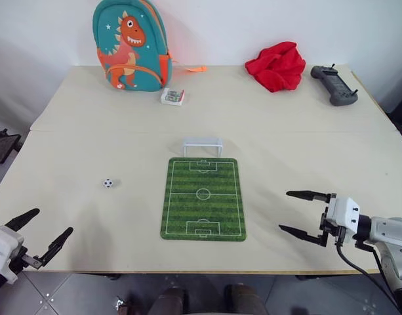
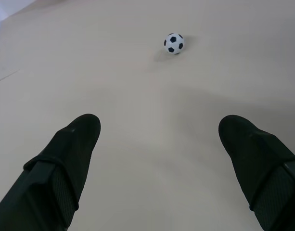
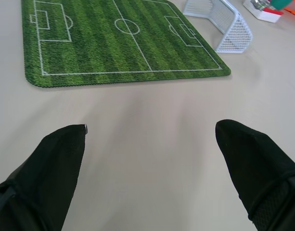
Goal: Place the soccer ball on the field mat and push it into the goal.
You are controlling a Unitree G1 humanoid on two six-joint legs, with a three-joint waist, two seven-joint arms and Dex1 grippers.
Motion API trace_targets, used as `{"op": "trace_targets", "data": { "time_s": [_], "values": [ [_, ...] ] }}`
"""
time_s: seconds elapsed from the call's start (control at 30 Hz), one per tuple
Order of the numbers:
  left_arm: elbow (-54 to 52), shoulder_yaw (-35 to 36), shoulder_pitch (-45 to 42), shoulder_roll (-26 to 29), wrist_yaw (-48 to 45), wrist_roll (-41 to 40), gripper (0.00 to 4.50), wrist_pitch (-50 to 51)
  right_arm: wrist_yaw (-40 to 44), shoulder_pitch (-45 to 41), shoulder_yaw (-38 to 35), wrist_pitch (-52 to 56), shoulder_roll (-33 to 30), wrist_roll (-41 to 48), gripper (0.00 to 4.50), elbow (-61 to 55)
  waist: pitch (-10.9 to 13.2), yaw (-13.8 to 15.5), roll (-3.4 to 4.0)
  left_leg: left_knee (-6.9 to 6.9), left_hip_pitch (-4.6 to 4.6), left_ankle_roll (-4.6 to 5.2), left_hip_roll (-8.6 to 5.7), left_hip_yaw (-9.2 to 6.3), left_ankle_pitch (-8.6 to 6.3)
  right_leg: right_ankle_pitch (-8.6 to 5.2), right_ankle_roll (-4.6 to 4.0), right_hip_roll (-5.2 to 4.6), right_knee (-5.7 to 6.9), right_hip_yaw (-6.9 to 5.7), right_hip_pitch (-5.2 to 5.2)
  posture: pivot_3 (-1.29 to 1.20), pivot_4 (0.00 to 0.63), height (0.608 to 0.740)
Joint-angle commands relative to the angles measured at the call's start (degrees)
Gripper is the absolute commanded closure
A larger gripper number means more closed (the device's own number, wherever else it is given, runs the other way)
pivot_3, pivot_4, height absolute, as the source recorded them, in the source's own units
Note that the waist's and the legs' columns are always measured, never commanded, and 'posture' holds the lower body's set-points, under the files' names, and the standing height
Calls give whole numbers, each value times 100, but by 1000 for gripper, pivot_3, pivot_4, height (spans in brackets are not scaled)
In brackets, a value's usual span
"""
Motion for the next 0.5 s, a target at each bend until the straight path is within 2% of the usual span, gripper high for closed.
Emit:
{"op": "trace_targets", "data": {
  "time_s": [0.03, 0.13, 0.2, 0.3, 0.5],
  "values": [
    [-100, 152, 37, -78, 37, -293, 13, 131, 96, -30, -40, 247, 72, 466, 0, -342, 0, 0, 0, 0, 0, 0, 0, 0, 0, 0, 0, 0, 0, 0, 0, 0, 150, 740],
    [60, 447, 81, -390, 97, -962, 13, 530, -45, -154, -7, 968, 635, 1734, 0, -1138, 0, -30, 0, 0, 1, 0, 1, -2, 0, 0, 0, 0, 2, 0, 1, 0, 150, 740],
    [258, 686, 60, -640, 181, -1293, 13, 573, -194, -211, -61, 1181, 910, 2054, 0, -1455, 0, -64, 0, 0, 5, -7, 13, 0, -4, 1, 0, 9, 7, 1, 0, 0, 150, 740],
    [464, 774, 126, -812, 185, -1383, 13, 608, -308, -214, -132, 1320, 1139, 2158, 0, -1698, -3, -13, -6, 2, 6, -6, 12, -2, -4, 1, 0, 8, 9, -3, 0, 0, 150, 740],
    [341, 384, 40, -879, 35, -1375, 13, 796, -108, -282, -80, 1098, 1255, 1924, 0, -1626, -7, 141, -14, 20, 5, 1, 3, -8, -6, 4, 4, 2, -3, -3, 18, 0, 150, 740]
  ]
}}
